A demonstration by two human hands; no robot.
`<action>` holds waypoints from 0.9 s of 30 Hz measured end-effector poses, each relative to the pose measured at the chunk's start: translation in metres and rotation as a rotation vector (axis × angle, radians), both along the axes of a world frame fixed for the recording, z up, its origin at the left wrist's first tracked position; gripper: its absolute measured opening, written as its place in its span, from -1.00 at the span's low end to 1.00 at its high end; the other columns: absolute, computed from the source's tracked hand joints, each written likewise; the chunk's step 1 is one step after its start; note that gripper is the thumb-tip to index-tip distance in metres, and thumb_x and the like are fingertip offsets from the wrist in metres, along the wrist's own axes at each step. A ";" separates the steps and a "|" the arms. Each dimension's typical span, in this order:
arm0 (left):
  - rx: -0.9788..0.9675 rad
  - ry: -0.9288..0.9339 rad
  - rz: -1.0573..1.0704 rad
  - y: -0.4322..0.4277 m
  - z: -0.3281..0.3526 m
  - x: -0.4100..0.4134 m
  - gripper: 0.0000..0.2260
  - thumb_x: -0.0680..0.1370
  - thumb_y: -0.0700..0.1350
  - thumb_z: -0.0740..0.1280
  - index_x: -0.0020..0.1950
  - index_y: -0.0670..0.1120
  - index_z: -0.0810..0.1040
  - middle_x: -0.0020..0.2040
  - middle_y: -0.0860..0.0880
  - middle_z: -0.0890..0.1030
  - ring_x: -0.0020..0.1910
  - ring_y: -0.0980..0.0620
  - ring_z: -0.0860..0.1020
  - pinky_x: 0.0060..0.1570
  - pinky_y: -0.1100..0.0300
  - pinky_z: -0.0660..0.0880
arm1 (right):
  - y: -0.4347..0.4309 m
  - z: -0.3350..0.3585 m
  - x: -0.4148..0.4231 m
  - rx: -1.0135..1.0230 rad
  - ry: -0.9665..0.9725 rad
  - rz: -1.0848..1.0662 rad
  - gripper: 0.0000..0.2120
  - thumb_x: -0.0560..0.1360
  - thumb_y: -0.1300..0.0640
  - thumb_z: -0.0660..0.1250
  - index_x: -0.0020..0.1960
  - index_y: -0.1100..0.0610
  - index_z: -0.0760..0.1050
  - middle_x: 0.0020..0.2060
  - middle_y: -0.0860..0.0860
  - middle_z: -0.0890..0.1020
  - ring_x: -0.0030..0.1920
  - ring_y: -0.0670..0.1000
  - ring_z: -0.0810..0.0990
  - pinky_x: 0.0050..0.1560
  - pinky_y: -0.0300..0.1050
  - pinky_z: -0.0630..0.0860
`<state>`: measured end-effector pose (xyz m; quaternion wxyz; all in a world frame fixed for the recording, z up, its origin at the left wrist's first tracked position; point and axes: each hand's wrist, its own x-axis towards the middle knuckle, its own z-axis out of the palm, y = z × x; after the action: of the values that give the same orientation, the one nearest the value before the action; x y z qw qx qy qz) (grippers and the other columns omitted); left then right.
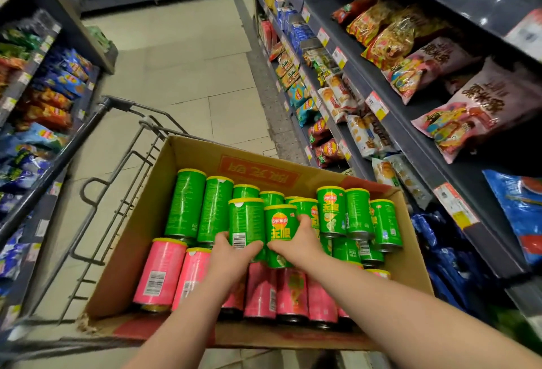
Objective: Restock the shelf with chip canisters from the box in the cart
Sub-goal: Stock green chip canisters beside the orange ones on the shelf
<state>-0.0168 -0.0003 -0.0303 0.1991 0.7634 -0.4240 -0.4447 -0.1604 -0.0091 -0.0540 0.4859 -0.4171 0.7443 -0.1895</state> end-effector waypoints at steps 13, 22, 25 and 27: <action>-0.073 0.193 -0.229 0.065 0.043 -0.008 -0.42 0.45 -0.10 0.45 0.38 -0.22 0.31 0.12 -0.09 0.50 -0.02 0.00 0.46 0.02 0.11 0.45 | 0.100 0.056 -0.011 -0.154 -0.044 -0.309 -0.17 0.27 0.13 0.51 0.42 0.14 0.16 0.09 0.07 0.52 0.03 0.03 0.55 0.07 -0.10 0.52; -0.075 0.304 -0.455 0.113 0.075 -0.039 -0.26 0.17 0.12 0.38 0.28 -0.19 0.38 -0.03 -0.07 0.57 -0.06 -0.05 0.55 0.02 0.04 0.51 | 0.185 0.090 -0.038 -0.247 -0.025 -0.527 -0.27 0.35 0.15 0.47 0.41 0.05 0.16 0.05 -0.02 0.50 0.02 0.00 0.55 0.01 -0.12 0.53; -0.065 0.386 -0.518 0.129 0.087 -0.056 -0.45 0.33 0.02 0.48 0.22 -0.14 0.39 -0.15 0.05 0.54 -0.16 0.02 0.54 -0.03 0.08 0.50 | 0.213 0.105 -0.049 -0.284 0.032 -0.604 -0.29 0.37 0.15 0.46 0.41 0.04 0.18 0.11 -0.02 0.49 0.07 0.00 0.52 0.04 -0.16 0.46; -0.073 0.415 -0.575 0.137 0.092 -0.068 -0.41 0.25 0.08 0.46 0.18 -0.13 0.41 -0.12 0.02 0.57 -0.12 -0.01 0.56 0.00 0.07 0.51 | 0.229 0.116 -0.058 -0.314 0.073 -0.644 -0.33 0.37 0.14 0.46 0.38 0.04 0.21 0.12 -0.01 0.50 0.06 -0.01 0.52 0.04 -0.16 0.48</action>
<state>-0.0844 0.1363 0.0613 0.1747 0.4987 -0.5877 -0.6127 -0.2180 0.2202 0.0616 0.3044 -0.2373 0.8162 -0.4300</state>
